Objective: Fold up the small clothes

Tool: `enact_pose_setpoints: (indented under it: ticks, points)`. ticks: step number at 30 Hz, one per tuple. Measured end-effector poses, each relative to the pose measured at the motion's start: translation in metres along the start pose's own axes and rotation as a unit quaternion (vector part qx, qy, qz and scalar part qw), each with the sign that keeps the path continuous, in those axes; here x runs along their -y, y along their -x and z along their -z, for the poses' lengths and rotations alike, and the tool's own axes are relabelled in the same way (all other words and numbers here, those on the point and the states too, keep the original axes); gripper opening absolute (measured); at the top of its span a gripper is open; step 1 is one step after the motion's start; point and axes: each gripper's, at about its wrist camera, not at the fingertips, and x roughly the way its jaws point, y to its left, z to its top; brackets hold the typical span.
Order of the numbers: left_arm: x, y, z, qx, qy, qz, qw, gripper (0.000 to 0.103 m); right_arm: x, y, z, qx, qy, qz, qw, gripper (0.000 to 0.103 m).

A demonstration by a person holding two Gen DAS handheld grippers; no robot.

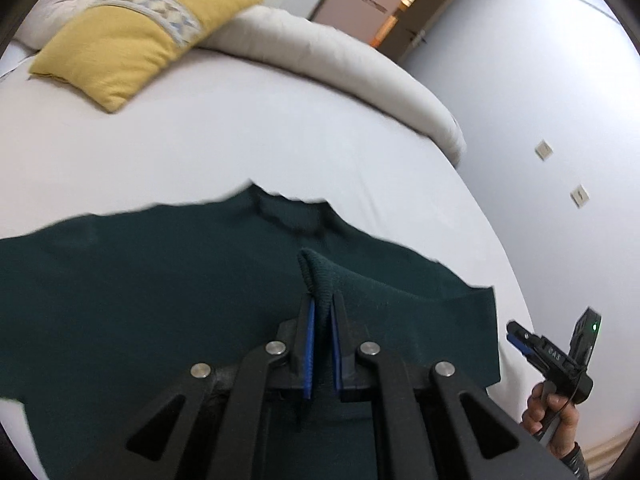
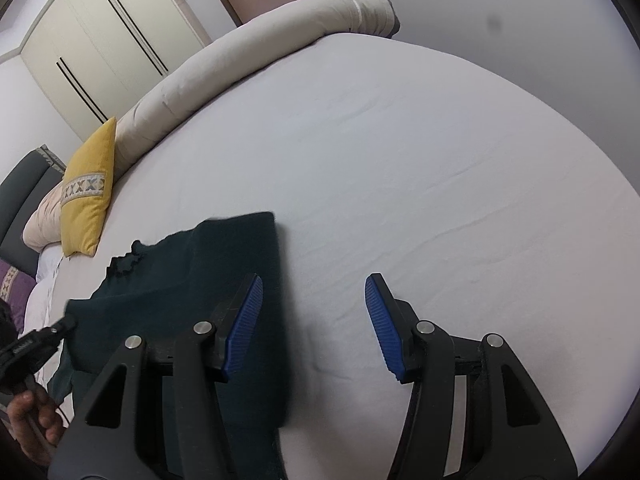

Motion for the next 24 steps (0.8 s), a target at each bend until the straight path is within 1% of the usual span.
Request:
enact_pose_setpoints:
  ticks: [2,4,6,8,9,12,14,16,17,18,19,20,23,24]
  points:
    - [-0.016,-0.001,-0.001,0.005,0.018,-0.006,0.9998,0.008,-0.001,-0.001,-0.004,-0.001,-0.003,-0.002,1.000,0.052]
    - [-0.029,-0.010,0.001,0.000,0.043,-0.008,0.9990,0.008,-0.009,-0.003,-0.008,-0.001,0.006,-0.005,1.000,0.052]
    - [-0.027,-0.025,0.007,-0.010,0.049,-0.015,0.9986,0.008,-0.019,-0.007,-0.012,-0.003,0.021,-0.007,1.000,0.052]
    - [-0.041,-0.035,0.014,-0.022,0.057,-0.021,0.9979,0.008,-0.028,-0.015,-0.018,-0.009,0.031,-0.007,0.999,0.052]
    - [-0.031,-0.044,0.017,-0.025,0.062,-0.023,0.9975,0.008,-0.031,-0.021,-0.021,-0.014,0.032,-0.008,0.999,0.052]
    - [-0.037,-0.051,0.023,-0.028,0.078,-0.017,0.9964,0.008,-0.039,-0.039,-0.029,-0.029,0.027,-0.004,0.999,0.052]
    - [-0.039,-0.052,0.026,-0.028,0.075,-0.016,0.9967,0.008,-0.044,-0.055,-0.031,-0.047,0.034,0.005,0.998,0.049]
    - [-0.043,-0.053,0.028,-0.029,0.077,-0.012,0.9965,0.008,-0.049,-0.075,-0.030,-0.076,0.049,0.028,0.995,0.036]
    - [-0.043,-0.052,0.027,-0.029,0.079,-0.009,0.9964,0.008,-0.050,-0.083,-0.031,-0.081,0.058,0.036,0.994,0.033]
    - [-0.045,-0.052,0.027,-0.029,0.081,-0.008,0.9963,0.008,-0.053,-0.085,-0.031,-0.080,0.064,0.037,0.994,0.025]
    - [-0.047,-0.051,0.028,-0.028,0.082,-0.007,0.9962,0.008,-0.056,-0.087,-0.034,-0.082,0.069,0.033,0.994,0.007]
    - [-0.047,-0.050,0.030,-0.028,0.082,-0.006,0.9962,0.008,-0.057,-0.088,-0.036,-0.088,0.070,0.025,0.993,0.006]
    - [-0.044,-0.043,0.028,-0.019,0.079,-0.006,0.9967,0.008,-0.071,-0.083,-0.041,-0.081,0.102,0.046,0.990,0.005]
    - [-0.042,-0.042,0.027,-0.018,0.076,-0.006,0.9969,0.008,-0.073,-0.080,-0.043,-0.078,0.104,0.046,0.990,0.004]
